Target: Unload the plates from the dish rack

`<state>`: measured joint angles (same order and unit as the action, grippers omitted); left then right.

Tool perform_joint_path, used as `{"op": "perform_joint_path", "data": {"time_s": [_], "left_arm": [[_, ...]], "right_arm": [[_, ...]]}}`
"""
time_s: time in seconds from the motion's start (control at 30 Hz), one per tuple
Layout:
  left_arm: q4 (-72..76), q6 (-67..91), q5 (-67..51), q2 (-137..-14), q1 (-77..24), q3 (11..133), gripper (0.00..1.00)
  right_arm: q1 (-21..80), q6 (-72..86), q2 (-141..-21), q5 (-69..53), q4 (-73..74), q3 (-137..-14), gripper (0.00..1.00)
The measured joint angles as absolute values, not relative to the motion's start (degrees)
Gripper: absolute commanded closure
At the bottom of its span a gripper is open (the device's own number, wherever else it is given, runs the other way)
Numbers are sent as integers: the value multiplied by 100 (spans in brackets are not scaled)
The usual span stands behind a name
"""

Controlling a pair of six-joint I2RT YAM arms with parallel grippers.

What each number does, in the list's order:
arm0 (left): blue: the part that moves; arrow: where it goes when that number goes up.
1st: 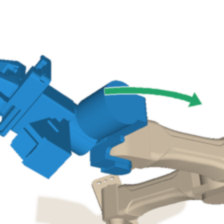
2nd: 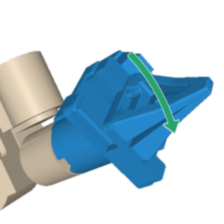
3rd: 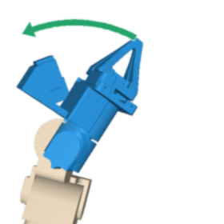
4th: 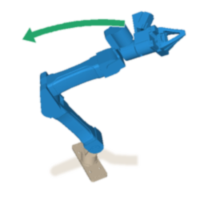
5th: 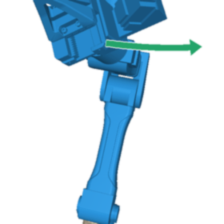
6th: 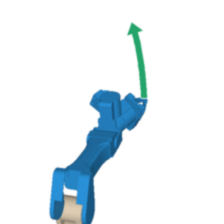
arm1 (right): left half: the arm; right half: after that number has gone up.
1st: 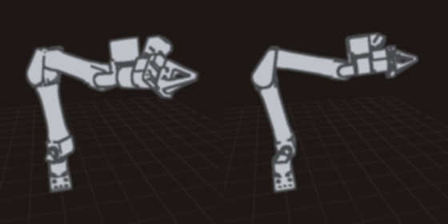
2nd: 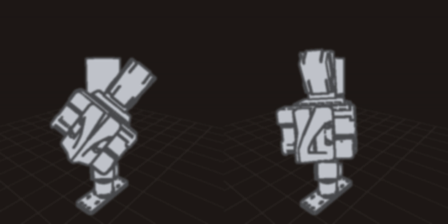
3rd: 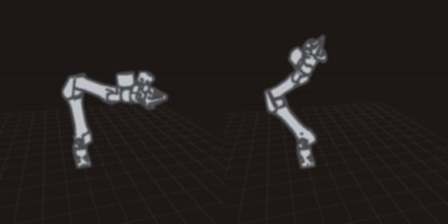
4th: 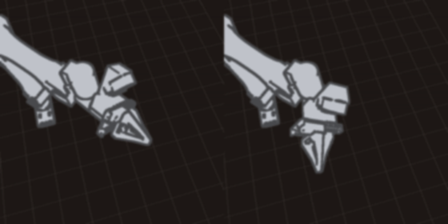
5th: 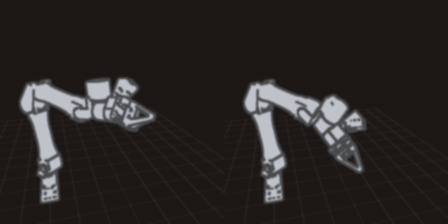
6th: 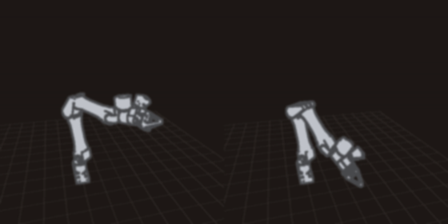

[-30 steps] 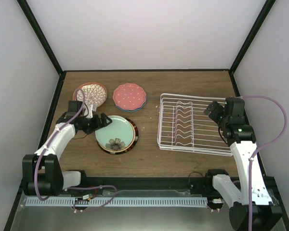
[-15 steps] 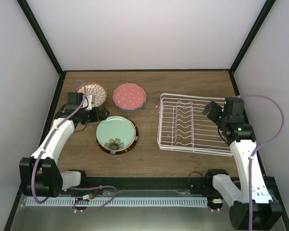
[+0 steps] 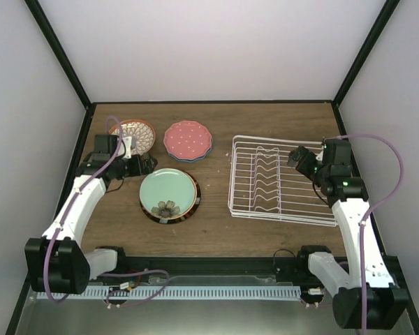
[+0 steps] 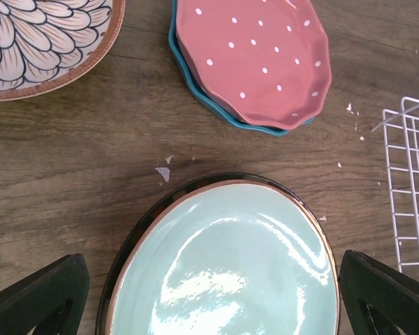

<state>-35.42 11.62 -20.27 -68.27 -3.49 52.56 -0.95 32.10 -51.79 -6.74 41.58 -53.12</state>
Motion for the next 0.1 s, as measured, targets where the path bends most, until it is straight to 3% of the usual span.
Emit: {"op": "perform_joint_path", "data": {"time_s": [0.1], "left_arm": [[-3522,1083,-2073,-6814,-349,5256,0]], "right_arm": [[-95,3175,-5253,-779,4080,-5290,0]]}}
